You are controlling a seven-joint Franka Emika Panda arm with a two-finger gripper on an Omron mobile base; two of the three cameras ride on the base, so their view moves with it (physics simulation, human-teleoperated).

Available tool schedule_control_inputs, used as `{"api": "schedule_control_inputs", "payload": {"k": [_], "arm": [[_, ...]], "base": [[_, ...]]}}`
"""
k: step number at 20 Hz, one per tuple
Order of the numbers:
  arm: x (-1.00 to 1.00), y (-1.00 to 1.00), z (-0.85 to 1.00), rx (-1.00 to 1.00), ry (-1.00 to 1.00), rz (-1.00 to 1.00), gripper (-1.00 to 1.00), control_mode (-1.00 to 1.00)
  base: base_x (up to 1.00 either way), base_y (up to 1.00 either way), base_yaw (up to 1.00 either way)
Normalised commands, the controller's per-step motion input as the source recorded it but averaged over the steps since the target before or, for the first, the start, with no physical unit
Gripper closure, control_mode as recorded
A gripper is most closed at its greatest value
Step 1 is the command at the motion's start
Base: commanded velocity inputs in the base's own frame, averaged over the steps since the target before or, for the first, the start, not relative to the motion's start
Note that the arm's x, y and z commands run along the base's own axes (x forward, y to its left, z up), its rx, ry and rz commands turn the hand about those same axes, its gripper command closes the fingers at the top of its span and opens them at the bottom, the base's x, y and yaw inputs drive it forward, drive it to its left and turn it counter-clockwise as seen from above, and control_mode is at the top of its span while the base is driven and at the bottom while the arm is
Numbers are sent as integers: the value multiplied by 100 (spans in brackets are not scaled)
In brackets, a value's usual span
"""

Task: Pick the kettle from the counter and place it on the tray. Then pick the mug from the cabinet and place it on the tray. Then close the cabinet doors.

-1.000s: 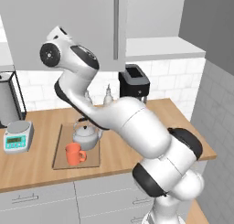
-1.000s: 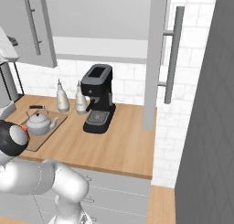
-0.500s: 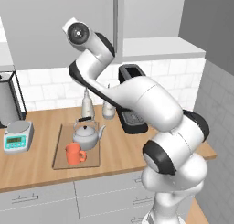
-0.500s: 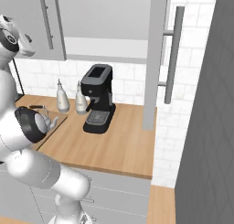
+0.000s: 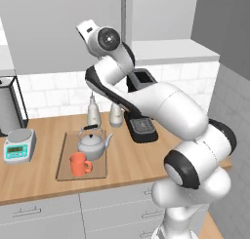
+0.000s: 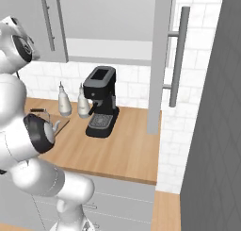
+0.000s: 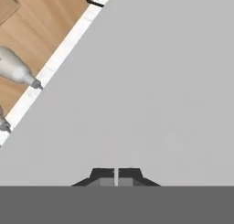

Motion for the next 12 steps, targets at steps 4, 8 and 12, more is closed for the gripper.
{"api": "schedule_control_inputs", "payload": {"k": [4,8,12], "arm": [[26,-63,-40,23,-6,4,100,-100],[-78,-71,16,14,0,-4,100,-100],[-100,-100,36,13,3,-12,100,-100]], "base": [[0,0,0],[0,0,0],[0,0,0]]}}
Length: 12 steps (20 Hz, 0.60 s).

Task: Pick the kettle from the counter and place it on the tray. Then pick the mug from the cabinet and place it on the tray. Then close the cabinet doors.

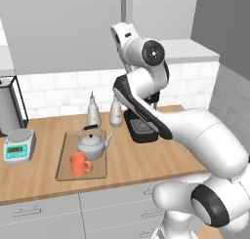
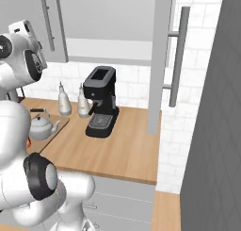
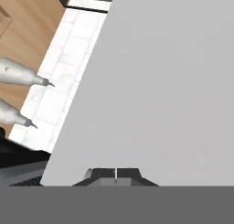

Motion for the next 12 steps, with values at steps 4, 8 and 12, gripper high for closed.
{"api": "schedule_control_inputs", "payload": {"k": [4,8,12], "arm": [[-100,-100,9,22,0,-6,100,-100],[-46,-57,0,16,-2,13,100,-100],[-99,-98,8,15,0,1,100,-100]], "base": [[0,0,0],[0,0,0],[0,0,0]]}}
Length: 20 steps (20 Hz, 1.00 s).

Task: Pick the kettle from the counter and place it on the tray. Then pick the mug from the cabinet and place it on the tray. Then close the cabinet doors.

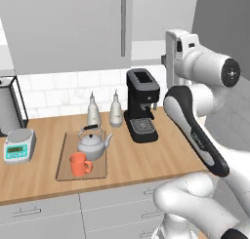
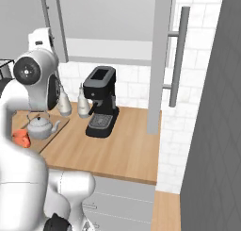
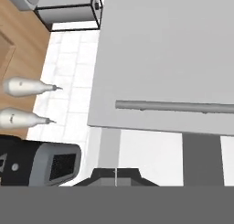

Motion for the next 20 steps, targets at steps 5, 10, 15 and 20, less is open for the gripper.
{"api": "schedule_control_inputs", "payload": {"k": [5,10,15,20], "arm": [[-100,-92,27,12,2,-17,100,-100],[-92,-71,7,-2,20,-26,100,-100],[-44,-65,-7,2,-1,4,100,-100],[-86,-56,-13,7,0,-1,100,-100]], "base": [[0,0,0],[0,0,0],[0,0,0],[0,0,0]]}}
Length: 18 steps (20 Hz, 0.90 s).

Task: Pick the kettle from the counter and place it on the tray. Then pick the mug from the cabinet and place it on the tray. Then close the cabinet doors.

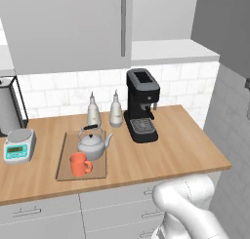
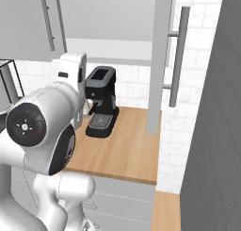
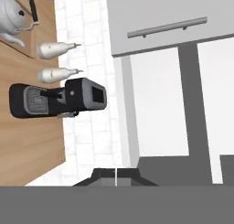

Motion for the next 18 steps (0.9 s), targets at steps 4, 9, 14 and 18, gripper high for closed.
{"api": "schedule_control_inputs", "payload": {"k": [4,9,14,18], "arm": [[-67,-78,-4,13,0,-14,100,-100],[-53,-66,-7,9,0,-13,100,-100],[-52,-6,-33,6,-3,-10,100,-100],[-34,-4,-30,9,-4,-19,100,-100]], "base": [[0,0,0],[0,0,0],[0,0,0],[0,0,0]]}}
